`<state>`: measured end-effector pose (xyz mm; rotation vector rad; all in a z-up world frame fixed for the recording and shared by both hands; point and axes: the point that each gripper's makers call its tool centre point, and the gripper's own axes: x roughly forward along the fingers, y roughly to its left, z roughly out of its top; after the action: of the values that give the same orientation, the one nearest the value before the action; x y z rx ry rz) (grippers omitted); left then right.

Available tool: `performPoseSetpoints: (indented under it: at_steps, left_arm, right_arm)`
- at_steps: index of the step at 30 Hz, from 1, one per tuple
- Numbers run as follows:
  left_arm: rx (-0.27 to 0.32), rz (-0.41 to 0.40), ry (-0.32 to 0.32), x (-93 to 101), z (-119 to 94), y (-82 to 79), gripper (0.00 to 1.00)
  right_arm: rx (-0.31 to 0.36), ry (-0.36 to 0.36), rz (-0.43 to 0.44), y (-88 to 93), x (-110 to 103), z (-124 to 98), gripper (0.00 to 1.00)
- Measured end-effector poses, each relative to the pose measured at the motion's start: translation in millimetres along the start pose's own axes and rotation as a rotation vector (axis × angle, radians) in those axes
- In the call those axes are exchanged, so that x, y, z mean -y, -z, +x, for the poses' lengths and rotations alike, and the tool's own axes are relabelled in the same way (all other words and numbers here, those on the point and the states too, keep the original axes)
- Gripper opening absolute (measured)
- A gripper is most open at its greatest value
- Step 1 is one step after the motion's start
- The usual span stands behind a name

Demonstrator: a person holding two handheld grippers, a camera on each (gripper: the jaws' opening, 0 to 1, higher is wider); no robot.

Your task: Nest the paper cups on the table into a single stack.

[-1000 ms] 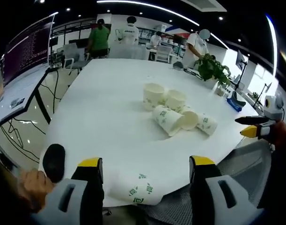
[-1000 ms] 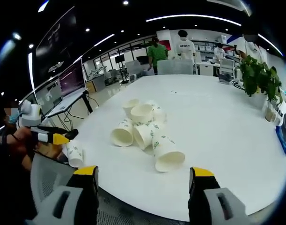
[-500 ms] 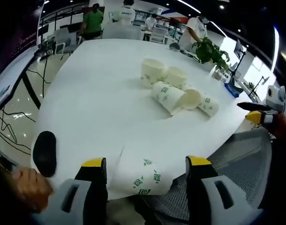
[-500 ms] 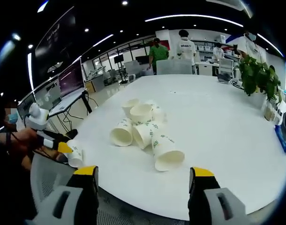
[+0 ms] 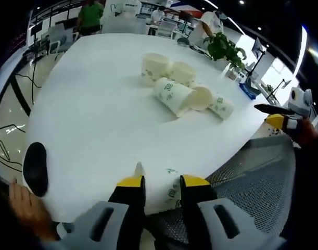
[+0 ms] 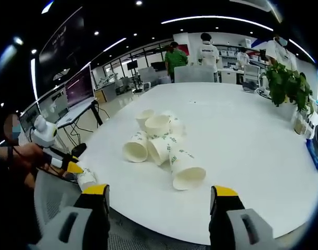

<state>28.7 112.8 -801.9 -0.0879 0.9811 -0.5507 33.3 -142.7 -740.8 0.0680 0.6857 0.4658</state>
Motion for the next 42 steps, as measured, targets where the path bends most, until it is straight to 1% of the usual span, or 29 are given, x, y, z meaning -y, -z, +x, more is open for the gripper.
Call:
performPoseSetpoints:
  at_steps: [3, 7, 11, 16, 18, 20, 21, 23, 26, 30, 31, 33, 36, 38, 40, 42]
  left_arm:
    - [-0.003, -0.011, 0.027, 4.1, 0.9, -0.3, 0.14]
    - [0.013, -0.023, 0.051, 13.3, 0.2, -4.2, 0.1]
    - [0.016, -0.017, 0.063, 19.8, -1.2, -8.1, 0.07]
    - [0.044, -0.015, 0.078, 23.4, -1.6, -17.2, 0.02]
    - [0.066, 0.0, 0.081, 27.9, -3.2, -25.1, 0.0]
    - [0.078, 0.035, 0.073, 26.0, 0.1, -30.9, 0.0]
    - [0.076, 0.041, 0.073, 26.5, 0.4, -30.8, 0.0]
    - [0.078, 0.06, 0.078, 29.6, 2.1, -32.7, 0.0]
    - [0.084, 0.111, 0.06, 32.8, 6.4, -37.7, 0.0]
    - [0.107, 0.164, 0.054, 37.8, 14.5, -49.1, 0.0]
    - [0.116, 0.183, 0.054, 44.0, 16.9, -52.6, 0.0]
    - [0.122, 0.212, 0.051, 48.3, 20.7, -57.2, 0.0]
    - [0.13, 0.263, 0.057, 61.4, 28.2, -66.0, 0.0]
    - [0.134, 0.289, 0.06, 63.1, 32.7, -72.1, 0.0]
    - [0.141, 0.322, 0.059, 74.0, 38.8, -77.1, 0.0]
    - [0.144, 0.352, 0.06, 78.5, 44.6, -83.4, 0.0]
  right_arm:
    - [-0.002, -0.003, -0.002, -0.3, -1.4, -0.2, 0.8]
    - [-0.002, -0.007, -0.003, 0.5, -0.6, 1.2, 0.8]
    - [-0.003, -0.009, -0.005, 0.8, -1.0, 1.5, 0.79]
    - [-0.001, -0.009, -0.004, 1.4, -0.2, 1.8, 0.79]
    - [-0.002, -0.009, -0.005, 2.1, 0.5, 1.9, 0.79]
    - [-0.002, -0.011, -0.006, 2.3, 0.1, 2.2, 0.79]
    - [-0.003, -0.012, -0.007, 2.6, -0.2, 2.4, 0.79]
    - [-0.005, -0.014, -0.009, 2.9, -1.3, 2.1, 0.79]
    - [-0.004, -0.016, -0.012, 2.6, -2.6, 1.2, 0.79]
    - [0.0, -0.012, -0.01, 1.8, -3.3, -1.0, 0.79]
    - [0.0, -0.011, -0.01, 1.9, -2.8, -1.2, 0.79]
    - [0.001, -0.008, -0.008, 2.7, -1.5, -1.5, 0.79]
    - [0.004, -0.005, -0.006, 3.0, -0.9, -2.6, 0.79]
    - [0.006, -0.004, -0.005, 3.4, -0.8, -3.3, 0.79]
    - [0.006, -0.001, -0.006, 3.6, -0.2, -4.6, 0.79]
    - [0.008, 0.001, -0.004, 3.6, 0.6, -5.9, 0.79]
